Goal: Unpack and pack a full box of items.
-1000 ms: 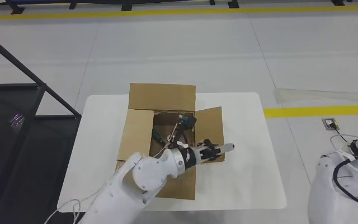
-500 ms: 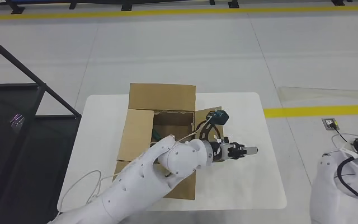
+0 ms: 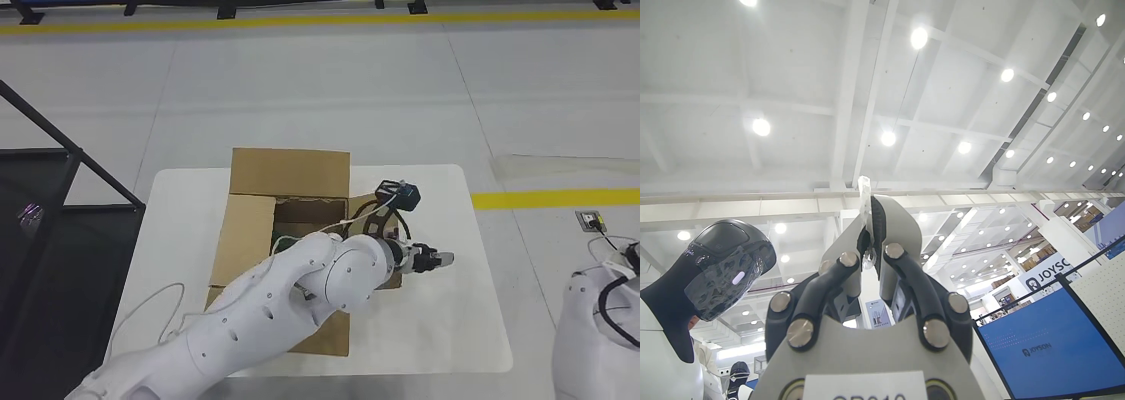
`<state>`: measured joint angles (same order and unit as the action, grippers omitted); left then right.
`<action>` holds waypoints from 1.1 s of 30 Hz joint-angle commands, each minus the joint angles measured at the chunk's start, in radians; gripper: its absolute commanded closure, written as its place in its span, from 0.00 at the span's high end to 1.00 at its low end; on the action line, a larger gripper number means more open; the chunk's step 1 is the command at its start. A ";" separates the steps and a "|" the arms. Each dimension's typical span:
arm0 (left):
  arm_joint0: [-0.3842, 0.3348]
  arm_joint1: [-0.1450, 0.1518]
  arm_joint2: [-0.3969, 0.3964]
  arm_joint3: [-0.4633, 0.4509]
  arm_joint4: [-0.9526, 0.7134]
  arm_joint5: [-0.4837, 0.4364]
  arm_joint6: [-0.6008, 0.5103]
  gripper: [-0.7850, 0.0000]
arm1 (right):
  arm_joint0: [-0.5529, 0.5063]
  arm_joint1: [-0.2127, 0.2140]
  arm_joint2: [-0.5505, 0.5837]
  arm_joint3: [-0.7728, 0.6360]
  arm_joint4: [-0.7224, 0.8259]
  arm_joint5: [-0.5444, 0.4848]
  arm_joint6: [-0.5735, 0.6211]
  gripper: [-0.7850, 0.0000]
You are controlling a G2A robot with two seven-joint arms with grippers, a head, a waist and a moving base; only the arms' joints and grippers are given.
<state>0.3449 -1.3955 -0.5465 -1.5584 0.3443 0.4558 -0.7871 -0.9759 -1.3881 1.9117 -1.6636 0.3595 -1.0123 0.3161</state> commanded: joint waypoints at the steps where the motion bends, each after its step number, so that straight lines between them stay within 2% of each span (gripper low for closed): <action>1: 0.000 0.000 0.000 0.001 -0.001 -0.001 0.001 1.00 | -0.002 0.002 0.002 0.003 0.003 0.000 0.000 0.00; 4: 0.000 0.000 0.000 0.001 -0.001 -0.001 0.001 1.00 | -0.005 0.004 0.007 0.011 0.009 0.000 0.000 0.00; 7: 0.015 0.007 0.029 0.028 0.141 0.076 0.005 1.00 | 0.001 0.006 0.002 0.019 0.012 0.000 0.000 0.00; 10: -0.008 0.000 0.067 0.020 0.247 0.174 -0.068 1.00 | 0.013 0.007 -0.009 0.025 0.014 0.000 0.004 0.00; 14: -0.061 -0.021 0.105 0.043 0.312 0.233 -0.180 1.00 | 0.022 0.010 -0.018 0.035 0.019 0.000 0.010 0.00; 20: -0.136 -0.062 0.132 0.133 0.296 0.209 -0.335 1.00 | 0.016 0.013 -0.014 0.048 0.032 0.000 0.019 0.00; 25: -0.174 -0.101 0.125 0.248 0.214 0.155 -0.384 1.00 | 0.009 0.015 -0.008 0.049 0.043 0.000 0.026 0.00; 33: -0.231 -0.174 0.176 0.400 0.210 0.151 -0.419 1.00 | -0.002 0.016 0.001 0.048 0.052 0.000 0.027 0.00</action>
<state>0.1190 -1.5611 -0.3748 -1.1758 0.5545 0.6057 -1.2059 -0.9768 -1.3720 1.9117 -1.6162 0.4111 -1.0123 0.3428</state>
